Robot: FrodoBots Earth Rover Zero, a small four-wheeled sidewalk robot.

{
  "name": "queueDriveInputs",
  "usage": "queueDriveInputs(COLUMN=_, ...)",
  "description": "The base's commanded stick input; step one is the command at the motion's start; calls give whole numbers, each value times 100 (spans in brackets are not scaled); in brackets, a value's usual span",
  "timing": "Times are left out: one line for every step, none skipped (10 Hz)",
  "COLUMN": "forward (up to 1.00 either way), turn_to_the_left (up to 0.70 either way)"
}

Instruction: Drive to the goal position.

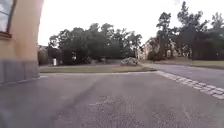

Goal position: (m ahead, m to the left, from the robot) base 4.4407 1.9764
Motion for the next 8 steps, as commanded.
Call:
queueDriveInputs(forward=0, turn_to_the_left=0)
queueDriveInputs(forward=0, turn_to_the_left=0)
queueDriveInputs(forward=19, turn_to_the_left=0)
queueDriveInputs(forward=41, turn_to_the_left=0)
queueDriveInputs(forward=63, turn_to_the_left=0)
queueDriveInputs(forward=70, turn_to_the_left=0)
queueDriveInputs(forward=70, turn_to_the_left=0)
queueDriveInputs(forward=70, turn_to_the_left=0)
